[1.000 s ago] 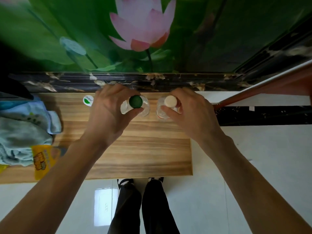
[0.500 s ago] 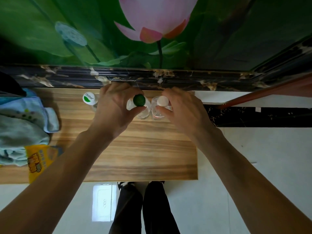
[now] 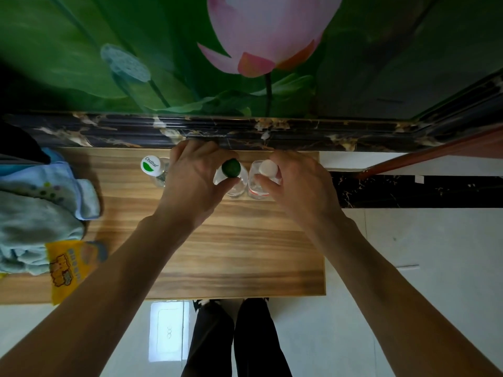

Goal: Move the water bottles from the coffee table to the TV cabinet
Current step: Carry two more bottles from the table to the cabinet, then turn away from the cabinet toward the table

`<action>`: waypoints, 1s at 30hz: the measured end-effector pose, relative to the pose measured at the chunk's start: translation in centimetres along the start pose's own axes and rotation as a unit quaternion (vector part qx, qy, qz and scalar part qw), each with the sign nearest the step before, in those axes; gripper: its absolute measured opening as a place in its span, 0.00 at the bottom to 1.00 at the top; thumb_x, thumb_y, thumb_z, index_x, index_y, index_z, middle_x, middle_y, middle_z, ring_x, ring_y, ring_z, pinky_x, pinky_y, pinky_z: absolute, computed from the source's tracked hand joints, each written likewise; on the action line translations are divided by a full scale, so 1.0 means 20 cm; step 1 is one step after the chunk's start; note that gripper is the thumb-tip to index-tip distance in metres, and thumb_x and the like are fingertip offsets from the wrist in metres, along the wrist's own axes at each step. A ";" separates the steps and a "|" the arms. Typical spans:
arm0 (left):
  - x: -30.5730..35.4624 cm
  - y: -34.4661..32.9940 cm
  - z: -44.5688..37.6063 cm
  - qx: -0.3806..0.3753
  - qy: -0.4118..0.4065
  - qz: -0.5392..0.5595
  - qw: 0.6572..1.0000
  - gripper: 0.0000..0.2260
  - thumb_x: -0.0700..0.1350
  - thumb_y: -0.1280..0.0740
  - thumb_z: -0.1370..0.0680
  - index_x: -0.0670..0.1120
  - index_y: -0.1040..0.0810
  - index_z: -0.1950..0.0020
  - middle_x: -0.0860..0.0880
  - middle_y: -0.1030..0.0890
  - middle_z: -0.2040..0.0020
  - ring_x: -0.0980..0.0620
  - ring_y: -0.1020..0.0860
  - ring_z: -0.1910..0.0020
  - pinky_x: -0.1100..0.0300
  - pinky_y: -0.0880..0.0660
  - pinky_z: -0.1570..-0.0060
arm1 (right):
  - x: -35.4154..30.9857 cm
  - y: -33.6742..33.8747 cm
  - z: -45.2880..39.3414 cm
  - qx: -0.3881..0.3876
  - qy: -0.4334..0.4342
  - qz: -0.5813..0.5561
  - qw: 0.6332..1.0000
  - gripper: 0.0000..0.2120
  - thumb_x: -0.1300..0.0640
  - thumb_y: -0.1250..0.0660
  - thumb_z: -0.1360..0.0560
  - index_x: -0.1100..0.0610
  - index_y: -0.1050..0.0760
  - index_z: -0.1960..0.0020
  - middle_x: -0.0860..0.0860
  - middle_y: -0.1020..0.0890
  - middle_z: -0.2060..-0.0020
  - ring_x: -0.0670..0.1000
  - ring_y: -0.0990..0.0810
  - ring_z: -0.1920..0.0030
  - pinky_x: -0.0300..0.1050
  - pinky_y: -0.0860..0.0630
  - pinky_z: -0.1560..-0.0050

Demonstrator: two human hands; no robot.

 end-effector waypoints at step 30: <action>0.61 1.21 0.38 0.079 -0.046 0.057 0.994 0.30 0.58 0.34 0.17 0.42 0.32 0.21 0.44 0.28 0.21 0.42 0.33 0.21 0.42 0.36 0.22 | -0.51 1.26 0.64 0.062 -0.041 0.006 0.997 0.38 0.40 0.36 0.19 0.55 0.47 0.17 0.53 0.43 0.17 0.54 0.44 0.18 0.52 0.42 0.22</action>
Point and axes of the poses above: each hand's wrist, its own z-axis away from the middle knuckle, its own y-axis out of the back of the hand, x = y × z, the point moved 8 cm from there along -z, towards the middle knuckle
